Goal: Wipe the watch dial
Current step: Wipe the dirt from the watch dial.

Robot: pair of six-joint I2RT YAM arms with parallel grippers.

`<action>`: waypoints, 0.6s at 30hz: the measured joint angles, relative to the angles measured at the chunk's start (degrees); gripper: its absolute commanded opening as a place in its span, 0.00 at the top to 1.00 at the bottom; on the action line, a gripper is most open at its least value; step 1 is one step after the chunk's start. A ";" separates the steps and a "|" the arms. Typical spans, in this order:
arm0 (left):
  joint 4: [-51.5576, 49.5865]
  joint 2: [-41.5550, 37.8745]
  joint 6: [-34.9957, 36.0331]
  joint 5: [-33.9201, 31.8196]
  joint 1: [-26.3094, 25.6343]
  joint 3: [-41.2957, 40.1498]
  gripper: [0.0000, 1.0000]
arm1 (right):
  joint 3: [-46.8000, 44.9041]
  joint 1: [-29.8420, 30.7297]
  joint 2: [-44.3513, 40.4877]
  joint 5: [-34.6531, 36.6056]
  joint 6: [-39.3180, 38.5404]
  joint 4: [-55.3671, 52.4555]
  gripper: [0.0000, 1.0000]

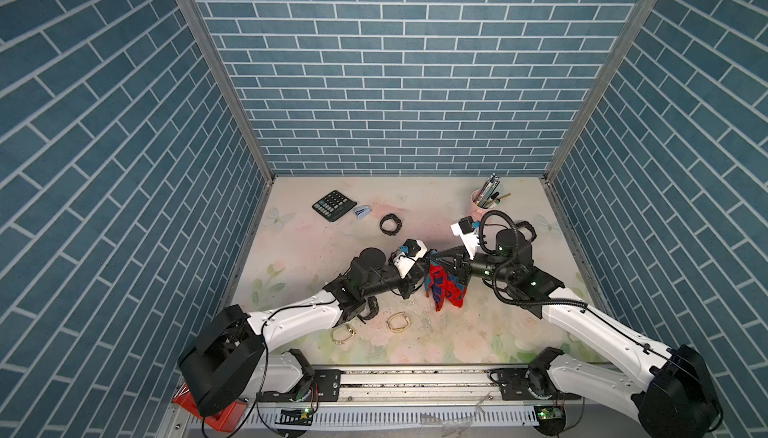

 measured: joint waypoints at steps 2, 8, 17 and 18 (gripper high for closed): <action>0.02 0.00 -0.15 -0.04 0.00 -0.09 0.92 | 0.11 -0.07 0.61 -1.22 0.00 0.31 1.00; 0.02 0.00 -0.37 -0.20 -0.17 -0.09 0.92 | 0.11 -0.09 0.48 -2.29 -0.22 -0.63 1.00; -0.24 0.00 -0.33 -1.53 -0.33 -0.11 0.92 | 0.11 -0.50 -0.20 2.80 -0.87 -5.51 1.00; -0.33 -0.07 -0.28 -1.57 -0.33 -0.11 0.92 | 0.11 -0.83 -0.20 2.82 -0.87 -6.05 1.00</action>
